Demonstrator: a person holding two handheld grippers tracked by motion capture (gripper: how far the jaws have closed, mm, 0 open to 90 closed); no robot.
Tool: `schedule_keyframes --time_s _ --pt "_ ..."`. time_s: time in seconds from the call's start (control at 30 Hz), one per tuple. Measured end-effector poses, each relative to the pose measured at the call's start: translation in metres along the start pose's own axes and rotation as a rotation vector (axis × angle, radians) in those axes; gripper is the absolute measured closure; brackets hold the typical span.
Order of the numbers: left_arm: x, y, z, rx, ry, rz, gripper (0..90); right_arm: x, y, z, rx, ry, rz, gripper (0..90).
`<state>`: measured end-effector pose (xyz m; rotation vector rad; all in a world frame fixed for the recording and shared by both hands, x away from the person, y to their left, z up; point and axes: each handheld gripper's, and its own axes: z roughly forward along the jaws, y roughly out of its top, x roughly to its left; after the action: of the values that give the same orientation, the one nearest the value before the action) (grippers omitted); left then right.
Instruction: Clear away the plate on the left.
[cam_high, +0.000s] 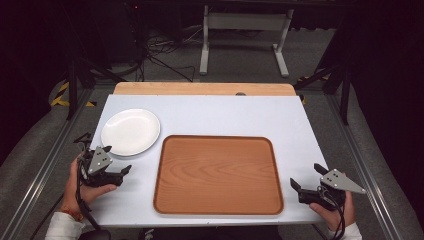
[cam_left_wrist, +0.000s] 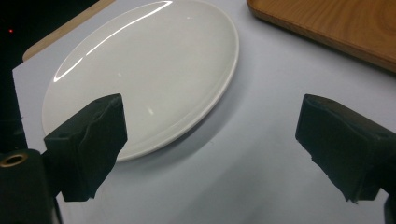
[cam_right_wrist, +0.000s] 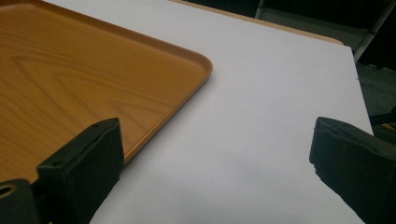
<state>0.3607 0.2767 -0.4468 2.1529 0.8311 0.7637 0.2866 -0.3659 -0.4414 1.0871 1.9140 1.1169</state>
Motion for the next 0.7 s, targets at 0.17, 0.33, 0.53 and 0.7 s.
schedule_keyframes --time_s 0.17,0.33,0.53,0.7 --pt "0.005 0.006 0.012 0.078 0.035 0.063 10.5 -0.001 -0.001 0.000 -0.005 -0.004 0.009 4.1" --pt "0.008 0.009 0.022 0.135 0.068 0.124 13.7 -0.003 -0.001 -0.001 -0.009 -0.005 0.015 4.4" --pt "0.005 0.019 0.033 0.199 0.163 0.248 20.4 -0.002 -0.002 0.000 -0.003 -0.003 0.013 4.5" --pt "-0.004 0.025 0.041 0.252 0.194 0.332 21.2 -0.002 -0.002 0.000 -0.002 -0.006 0.012 4.6"
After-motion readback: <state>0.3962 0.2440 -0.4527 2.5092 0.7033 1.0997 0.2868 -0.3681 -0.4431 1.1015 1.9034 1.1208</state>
